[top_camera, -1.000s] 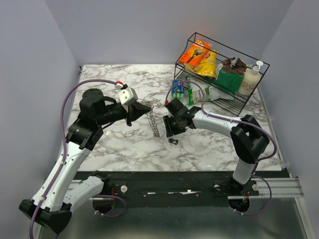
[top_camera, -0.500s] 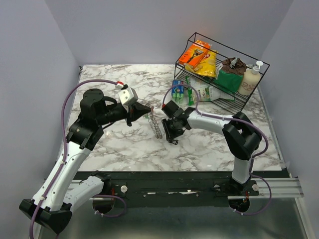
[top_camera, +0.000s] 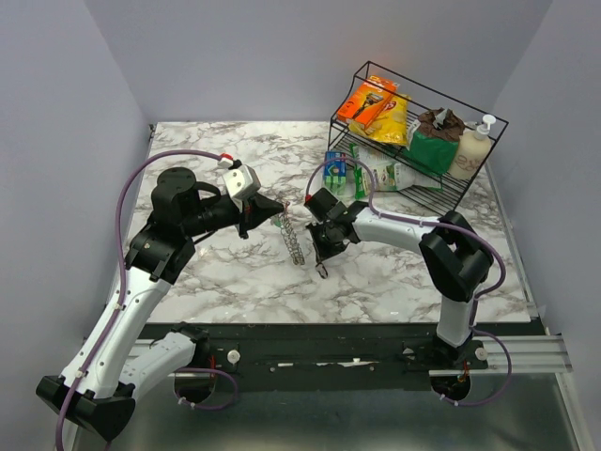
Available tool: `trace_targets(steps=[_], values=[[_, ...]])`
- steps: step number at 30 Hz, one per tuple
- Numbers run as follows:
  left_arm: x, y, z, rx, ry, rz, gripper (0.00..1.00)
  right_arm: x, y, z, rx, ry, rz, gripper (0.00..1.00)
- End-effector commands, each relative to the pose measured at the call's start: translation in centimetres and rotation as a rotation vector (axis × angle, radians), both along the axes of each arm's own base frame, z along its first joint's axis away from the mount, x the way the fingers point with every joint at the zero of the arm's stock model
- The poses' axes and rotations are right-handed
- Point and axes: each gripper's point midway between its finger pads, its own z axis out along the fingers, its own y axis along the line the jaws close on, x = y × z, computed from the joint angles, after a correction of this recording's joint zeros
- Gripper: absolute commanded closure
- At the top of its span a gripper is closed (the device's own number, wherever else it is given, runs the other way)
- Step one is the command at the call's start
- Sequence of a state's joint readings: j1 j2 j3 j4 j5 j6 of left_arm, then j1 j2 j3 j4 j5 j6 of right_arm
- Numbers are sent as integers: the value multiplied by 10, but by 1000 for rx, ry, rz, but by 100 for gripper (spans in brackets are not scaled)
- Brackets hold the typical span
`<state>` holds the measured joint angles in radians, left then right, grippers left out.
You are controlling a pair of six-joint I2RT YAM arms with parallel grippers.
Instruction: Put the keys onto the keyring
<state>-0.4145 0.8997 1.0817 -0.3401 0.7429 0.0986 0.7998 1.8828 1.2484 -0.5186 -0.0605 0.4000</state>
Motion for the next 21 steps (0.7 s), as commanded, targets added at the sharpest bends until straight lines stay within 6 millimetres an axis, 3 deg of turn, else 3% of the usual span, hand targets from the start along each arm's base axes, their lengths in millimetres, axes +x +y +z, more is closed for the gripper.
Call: trace_targets(steps=[1,12,16,21], values=[[3,2,8,-3,-44,20,100,0,2,16,16,-38,32,99],[2,5,5,8,-55,29,100,6,2,64,99,-177,84,100],[0,6,4,11,-63,28,100,6,7,94,175,-253,124,100],[-2,6,2,18,-68,19,100,0,11,148,305,-401,234,99]])
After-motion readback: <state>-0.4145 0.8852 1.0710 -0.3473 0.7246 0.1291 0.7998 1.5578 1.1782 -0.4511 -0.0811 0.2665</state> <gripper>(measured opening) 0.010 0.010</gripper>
